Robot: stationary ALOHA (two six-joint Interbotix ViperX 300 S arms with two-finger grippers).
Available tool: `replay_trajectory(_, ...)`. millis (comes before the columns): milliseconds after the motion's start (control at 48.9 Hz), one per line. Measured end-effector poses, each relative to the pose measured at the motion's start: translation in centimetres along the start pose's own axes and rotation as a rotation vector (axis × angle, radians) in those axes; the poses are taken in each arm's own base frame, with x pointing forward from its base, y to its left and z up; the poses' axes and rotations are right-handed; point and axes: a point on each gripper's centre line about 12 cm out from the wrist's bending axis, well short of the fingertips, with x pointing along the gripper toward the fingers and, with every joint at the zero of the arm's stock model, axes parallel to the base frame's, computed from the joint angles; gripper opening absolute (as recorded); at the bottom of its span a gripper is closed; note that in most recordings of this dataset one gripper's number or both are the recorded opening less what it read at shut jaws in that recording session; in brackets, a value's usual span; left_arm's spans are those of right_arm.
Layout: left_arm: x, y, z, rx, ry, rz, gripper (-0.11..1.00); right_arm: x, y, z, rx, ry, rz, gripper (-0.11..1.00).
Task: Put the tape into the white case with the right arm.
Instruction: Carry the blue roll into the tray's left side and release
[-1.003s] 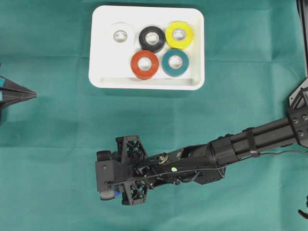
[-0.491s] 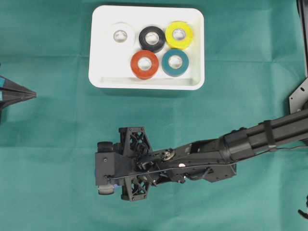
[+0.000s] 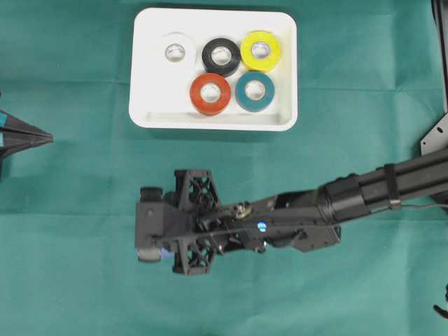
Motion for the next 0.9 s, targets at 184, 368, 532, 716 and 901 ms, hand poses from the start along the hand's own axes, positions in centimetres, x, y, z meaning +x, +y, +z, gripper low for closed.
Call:
replay_trajectory(184,0.0,0.0,0.0,0.003,0.0,0.0,0.0,0.3,-3.4,1.1,0.048,-0.004,-0.048,0.01)
replay_trajectory(368,0.0,0.0,0.0,0.002,0.002,0.0,0.0,0.4,-8.3,2.5,0.115,-0.018,-0.11,0.01)
replay_trajectory(532,0.0,0.0,0.0,0.003,0.0,0.0,0.0,0.6,-11.8,3.0,0.161,-0.024,-0.155,0.01)
replay_trajectory(716,0.0,0.0,0.0,0.003,0.0,0.0,0.0,0.7,-14.7,3.3,0.202,-0.029,-0.192,0.01)
replay_trajectory(901,0.0,0.0,0.0,0.002,0.0,0.0,0.0,0.7,-18.0,3.6,0.228,-0.039,-0.238,0.01)
